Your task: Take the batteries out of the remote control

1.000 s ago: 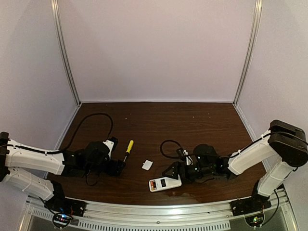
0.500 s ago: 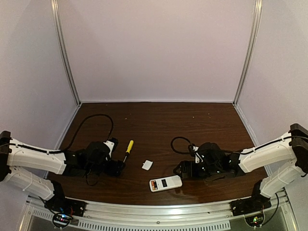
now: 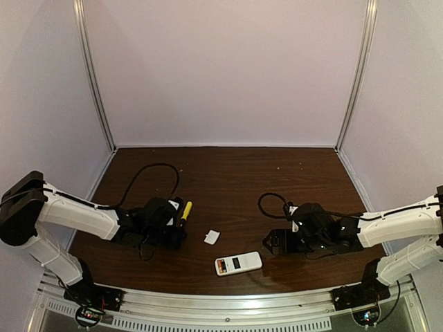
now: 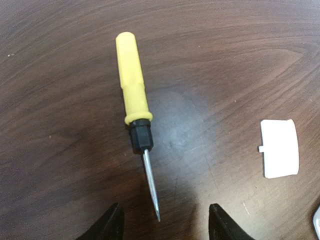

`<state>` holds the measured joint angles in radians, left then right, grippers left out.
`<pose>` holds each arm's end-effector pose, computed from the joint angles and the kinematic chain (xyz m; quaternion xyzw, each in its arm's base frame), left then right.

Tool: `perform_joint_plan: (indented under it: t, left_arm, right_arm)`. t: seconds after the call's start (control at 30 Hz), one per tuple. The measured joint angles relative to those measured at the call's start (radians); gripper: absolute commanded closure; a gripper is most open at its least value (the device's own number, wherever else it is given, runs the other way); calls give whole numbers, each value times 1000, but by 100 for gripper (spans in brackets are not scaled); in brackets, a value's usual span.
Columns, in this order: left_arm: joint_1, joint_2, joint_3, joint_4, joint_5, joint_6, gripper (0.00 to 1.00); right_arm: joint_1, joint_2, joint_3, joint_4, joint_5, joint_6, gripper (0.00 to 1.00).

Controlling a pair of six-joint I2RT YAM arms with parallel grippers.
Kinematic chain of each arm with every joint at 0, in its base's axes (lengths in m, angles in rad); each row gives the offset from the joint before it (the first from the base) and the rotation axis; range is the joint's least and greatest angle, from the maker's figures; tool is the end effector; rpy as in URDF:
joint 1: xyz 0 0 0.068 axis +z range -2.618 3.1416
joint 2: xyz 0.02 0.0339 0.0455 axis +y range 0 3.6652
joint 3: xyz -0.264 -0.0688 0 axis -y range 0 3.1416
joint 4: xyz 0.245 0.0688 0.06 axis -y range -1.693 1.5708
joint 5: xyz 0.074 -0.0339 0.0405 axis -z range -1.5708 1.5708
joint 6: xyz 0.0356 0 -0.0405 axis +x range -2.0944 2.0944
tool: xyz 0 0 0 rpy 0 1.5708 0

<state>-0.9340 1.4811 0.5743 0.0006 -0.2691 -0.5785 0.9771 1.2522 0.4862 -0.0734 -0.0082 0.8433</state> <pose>0.1630 -0.2045 0.1352 0.1226 0.9297 -0.1296 0.3222 0.1277 0.1897 0.1560 -0.0639 0.9317 0.2847 0.2164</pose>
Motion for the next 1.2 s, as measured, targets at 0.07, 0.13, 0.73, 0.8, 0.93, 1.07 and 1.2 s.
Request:
perform_joint_plan:
  t: [0.07,0.13,0.73,0.8,0.93,1.07,1.2]
  left_arm:
    - [2,35,24,-2,-3,2,49]
    - [2,64,45,-10,-8,5,52]
    - [2,148,101,-31,-73,6,85]
    - [2,153,103,-23,-76,7,97]
    - [3,158,105,-19,-93,10,100]
    - [3,158,105,-19,-97,8,100]
    - [3,158,105,-19,-96,0,100]
  right_arm:
    - [0,-12,-1,-8,9,-4,1]
    - [0,-27,-5,-13,14,-7,1]
    - [0,-76,-34,-24,32,-6,3]
    - [0,-76,-34,-24,32,-6,4]
    - [0,-76,-34,-24,32,-6,4]
    - [0,-76,-34,-24,32,-8,4]
    - [0,-76,-34,-25,31,-27,5]
